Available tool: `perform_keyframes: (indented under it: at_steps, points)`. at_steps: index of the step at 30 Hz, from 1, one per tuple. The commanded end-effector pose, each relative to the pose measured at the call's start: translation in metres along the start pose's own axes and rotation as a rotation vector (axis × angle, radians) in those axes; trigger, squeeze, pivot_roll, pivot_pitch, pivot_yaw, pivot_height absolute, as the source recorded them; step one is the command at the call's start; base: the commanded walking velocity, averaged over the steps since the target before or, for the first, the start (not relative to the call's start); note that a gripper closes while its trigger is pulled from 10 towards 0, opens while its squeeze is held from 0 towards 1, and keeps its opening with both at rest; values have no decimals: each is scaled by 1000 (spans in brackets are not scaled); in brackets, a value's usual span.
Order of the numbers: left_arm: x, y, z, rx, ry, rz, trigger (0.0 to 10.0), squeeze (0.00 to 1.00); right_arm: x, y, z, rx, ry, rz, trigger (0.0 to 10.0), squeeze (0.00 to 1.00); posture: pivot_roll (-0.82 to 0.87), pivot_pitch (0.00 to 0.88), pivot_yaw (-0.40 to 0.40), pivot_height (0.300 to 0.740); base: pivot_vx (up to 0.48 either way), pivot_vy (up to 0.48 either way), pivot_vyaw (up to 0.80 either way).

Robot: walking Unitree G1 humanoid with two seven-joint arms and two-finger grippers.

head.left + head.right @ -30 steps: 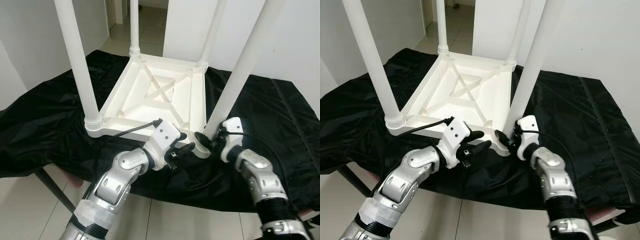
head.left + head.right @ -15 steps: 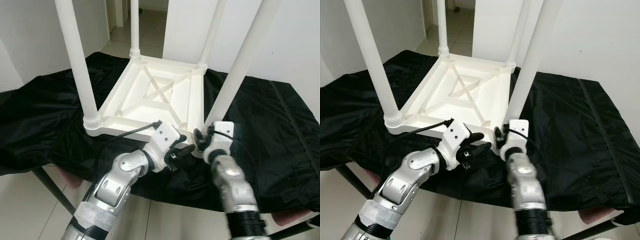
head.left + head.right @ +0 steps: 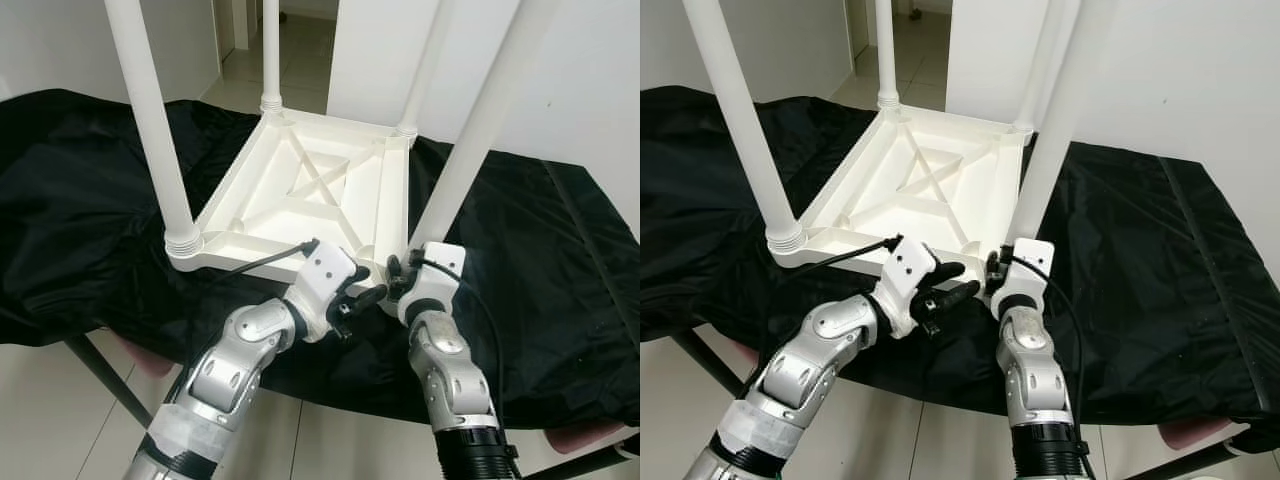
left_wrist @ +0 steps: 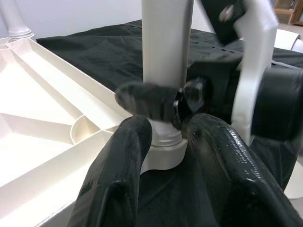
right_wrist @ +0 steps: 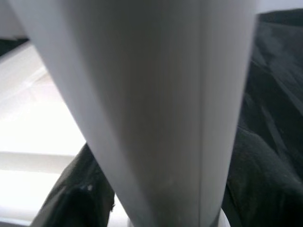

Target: Building children table

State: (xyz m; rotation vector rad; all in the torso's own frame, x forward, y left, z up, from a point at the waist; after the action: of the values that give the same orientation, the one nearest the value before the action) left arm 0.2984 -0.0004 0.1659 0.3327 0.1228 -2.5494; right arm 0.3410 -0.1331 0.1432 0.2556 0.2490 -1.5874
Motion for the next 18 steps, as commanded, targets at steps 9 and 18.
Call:
perform_keyframes:
  at_steps: [9, 18]
  points:
    - [-4, -2, -2, -13, -5, 37, 10000, 0, 15, -13, -12, -68, -61, 259, 10000, 0, -41, 0, -88, 740, 0, 0, 0]
    - [-7, -2, 0, -11, 0, 44, 10000, 0, 31, 0, -2, -114, -215, 480, 10000, 0, -37, 0, -78, 740, 0, 0, 0]
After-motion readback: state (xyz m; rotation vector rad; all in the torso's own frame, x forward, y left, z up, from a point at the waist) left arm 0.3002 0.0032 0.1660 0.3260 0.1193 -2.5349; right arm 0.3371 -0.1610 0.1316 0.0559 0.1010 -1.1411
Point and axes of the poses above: a point about 5 cm out from each wrist's last joint towards the gripper, its own y axis pointing out of the wrist towards the gripper, its own z axis along the axis of the wrist's last joint, x = y × z, the point moved 4 cm from there along y, pointing out of the wrist towards the gripper, and after that the axes turned 8 degrees about y, right-handed, at the moved point
